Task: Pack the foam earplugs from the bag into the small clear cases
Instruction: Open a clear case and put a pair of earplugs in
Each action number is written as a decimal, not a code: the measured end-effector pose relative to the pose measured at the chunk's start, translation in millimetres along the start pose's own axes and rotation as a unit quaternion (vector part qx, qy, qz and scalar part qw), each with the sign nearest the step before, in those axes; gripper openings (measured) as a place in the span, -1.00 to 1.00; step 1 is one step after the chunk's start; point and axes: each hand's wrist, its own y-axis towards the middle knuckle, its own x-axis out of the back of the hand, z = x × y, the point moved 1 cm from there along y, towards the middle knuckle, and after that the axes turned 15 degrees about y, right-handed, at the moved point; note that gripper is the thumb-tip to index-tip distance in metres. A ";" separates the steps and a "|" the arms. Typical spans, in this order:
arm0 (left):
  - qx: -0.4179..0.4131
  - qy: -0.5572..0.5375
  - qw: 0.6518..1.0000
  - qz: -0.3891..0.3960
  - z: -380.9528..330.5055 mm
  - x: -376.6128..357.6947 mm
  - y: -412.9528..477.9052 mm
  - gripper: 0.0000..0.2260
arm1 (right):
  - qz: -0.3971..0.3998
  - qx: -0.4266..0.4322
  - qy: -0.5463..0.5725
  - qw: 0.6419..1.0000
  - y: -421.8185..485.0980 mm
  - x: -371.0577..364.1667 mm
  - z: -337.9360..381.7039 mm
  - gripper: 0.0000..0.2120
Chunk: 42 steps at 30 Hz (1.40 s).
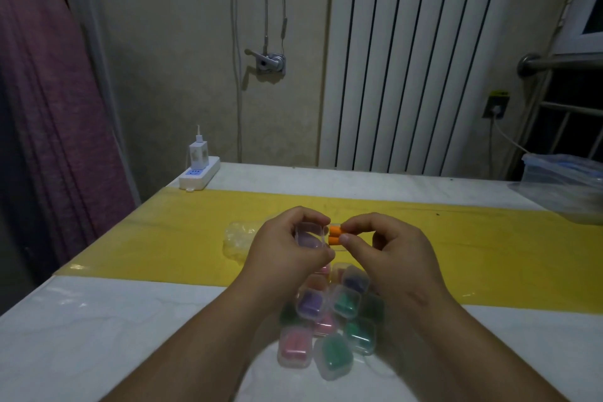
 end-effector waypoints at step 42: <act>0.031 -0.116 0.991 0.054 -1.1 -1.6 0.8 -0.82 | -0.057 -0.174 0.230 0.956 2.3 -2.3 -0.9 -0.84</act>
